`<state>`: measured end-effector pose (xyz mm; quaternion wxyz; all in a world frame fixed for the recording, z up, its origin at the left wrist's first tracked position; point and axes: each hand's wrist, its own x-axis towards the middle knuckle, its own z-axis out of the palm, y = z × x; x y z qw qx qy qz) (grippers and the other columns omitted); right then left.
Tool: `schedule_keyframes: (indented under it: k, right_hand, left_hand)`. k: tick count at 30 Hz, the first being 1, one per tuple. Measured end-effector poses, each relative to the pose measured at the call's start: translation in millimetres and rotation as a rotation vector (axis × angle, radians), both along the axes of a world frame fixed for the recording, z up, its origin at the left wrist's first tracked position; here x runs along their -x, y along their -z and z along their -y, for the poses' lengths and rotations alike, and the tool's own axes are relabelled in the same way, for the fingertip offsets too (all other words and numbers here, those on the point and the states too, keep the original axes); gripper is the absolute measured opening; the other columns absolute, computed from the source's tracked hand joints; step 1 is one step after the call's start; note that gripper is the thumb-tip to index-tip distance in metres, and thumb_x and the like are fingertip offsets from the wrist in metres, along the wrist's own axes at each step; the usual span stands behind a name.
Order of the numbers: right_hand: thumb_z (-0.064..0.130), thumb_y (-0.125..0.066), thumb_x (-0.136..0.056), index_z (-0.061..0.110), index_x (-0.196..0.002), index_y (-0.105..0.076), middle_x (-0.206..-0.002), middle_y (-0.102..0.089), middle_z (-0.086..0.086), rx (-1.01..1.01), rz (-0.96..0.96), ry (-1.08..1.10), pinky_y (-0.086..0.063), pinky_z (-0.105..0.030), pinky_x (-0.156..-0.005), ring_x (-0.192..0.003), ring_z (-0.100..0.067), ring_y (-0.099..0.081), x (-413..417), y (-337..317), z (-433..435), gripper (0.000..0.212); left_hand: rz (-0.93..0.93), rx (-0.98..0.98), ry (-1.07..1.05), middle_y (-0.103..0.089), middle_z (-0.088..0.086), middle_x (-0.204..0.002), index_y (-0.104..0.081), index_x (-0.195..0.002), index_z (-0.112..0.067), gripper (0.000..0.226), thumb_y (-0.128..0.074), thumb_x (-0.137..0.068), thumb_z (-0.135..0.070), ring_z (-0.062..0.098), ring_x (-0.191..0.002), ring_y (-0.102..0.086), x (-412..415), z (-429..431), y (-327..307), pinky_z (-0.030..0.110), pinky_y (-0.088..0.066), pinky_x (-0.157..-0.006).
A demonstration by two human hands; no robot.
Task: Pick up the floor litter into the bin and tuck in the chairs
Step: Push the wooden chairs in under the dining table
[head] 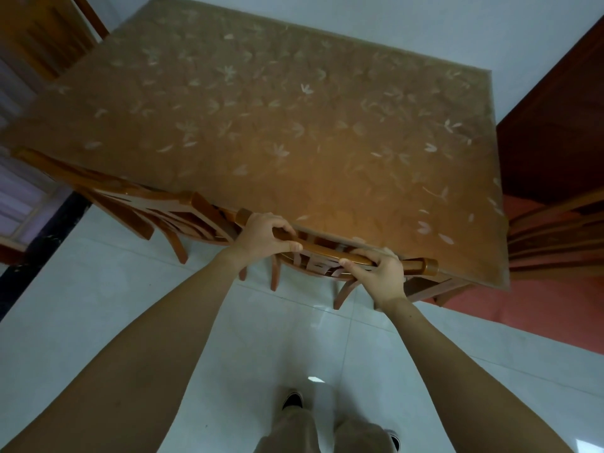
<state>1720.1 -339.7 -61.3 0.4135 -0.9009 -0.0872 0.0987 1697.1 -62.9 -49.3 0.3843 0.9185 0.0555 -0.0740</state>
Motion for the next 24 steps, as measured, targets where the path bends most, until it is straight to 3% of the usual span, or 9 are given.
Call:
schedule_keyframes:
  k: [6,8,11,16,20,24]
  right_hand:
    - [0.034,-0.078,-0.079,0.024,-0.111,-0.073,-0.112,-0.064,0.004,-0.18,-0.091,0.032,-0.049,-0.028,-0.096,-0.109,-0.012,-0.056,6.9,-24.4,10.5,0.034]
    - [0.033,-0.077,-0.081,0.023,-0.117,-0.07,-0.117,-0.065,0.007,-0.179,-0.003,0.017,-0.045,-0.026,-0.1,-0.115,-0.008,-0.054,14.8,-37.9,25.2,0.038]
    - [0.032,-0.073,-0.084,0.025,-0.125,-0.063,-0.123,-0.058,0.016,-0.081,0.198,-0.112,-0.037,-0.021,-0.104,-0.121,-0.002,-0.046,29.3,-62.9,60.8,0.043]
    - [0.047,-0.055,-0.092,0.018,-0.136,-0.055,-0.141,-0.053,0.0,0.214,0.462,-0.214,-0.025,-0.038,-0.117,-0.134,-0.018,-0.042,53.2,-85.9,144.2,0.053]
    - [0.049,-0.046,-0.095,0.019,-0.142,-0.049,-0.147,-0.047,-0.001,0.31,0.492,-0.142,-0.025,-0.047,-0.117,-0.14,-0.021,-0.037,87.6,-85.5,220.4,0.055]
    - [0.054,-0.032,-0.099,0.023,-0.145,-0.044,-0.149,-0.044,0.003,0.374,0.394,-0.049,-0.018,-0.043,-0.119,-0.143,-0.017,-0.032,136.0,-65.3,304.2,0.056]
  left_hand:
    - [0.149,-0.101,-0.066,-0.069,-0.002,-0.099,-0.071,-0.101,-0.015,0.029,-0.075,-0.079,-0.035,0.013,-0.095,-0.06,24.6,32.2,-27.1,0.032,-0.049,-0.086]
    - [0.265,-0.177,-0.042,-0.069,0.0,-0.103,-0.069,-0.107,-0.014,0.033,-0.071,-0.082,-0.036,0.016,-0.098,-0.061,36.4,46.8,-34.8,0.037,-0.05,-0.088]
    - [0.377,-0.32,0.053,-0.064,0.0,-0.123,-0.062,-0.123,-0.016,0.047,-0.055,-0.089,-0.048,0.017,-0.115,-0.056,50.2,77.8,-49.1,0.044,-0.044,-0.098]
    - [0.546,-0.43,0.157,-0.048,-0.001,-0.144,-0.046,-0.14,-0.018,0.052,-0.039,-0.096,-0.047,0.019,-0.136,-0.038,71.9,160.5,-77.9,0.044,-0.026,-0.114]
    - [0.597,-0.429,0.271,-0.04,-0.002,-0.149,-0.04,-0.144,-0.021,0.053,-0.034,-0.098,-0.046,0.02,-0.141,-0.03,86.4,244.1,-83.4,0.044,-0.02,-0.116]
    - [0.491,-0.351,0.4,-0.037,-0.004,-0.151,-0.034,-0.147,-0.024,0.054,-0.024,-0.1,-0.049,0.016,-0.143,-0.025,109.7,336.3,-62.6,0.043,-0.017,-0.117]
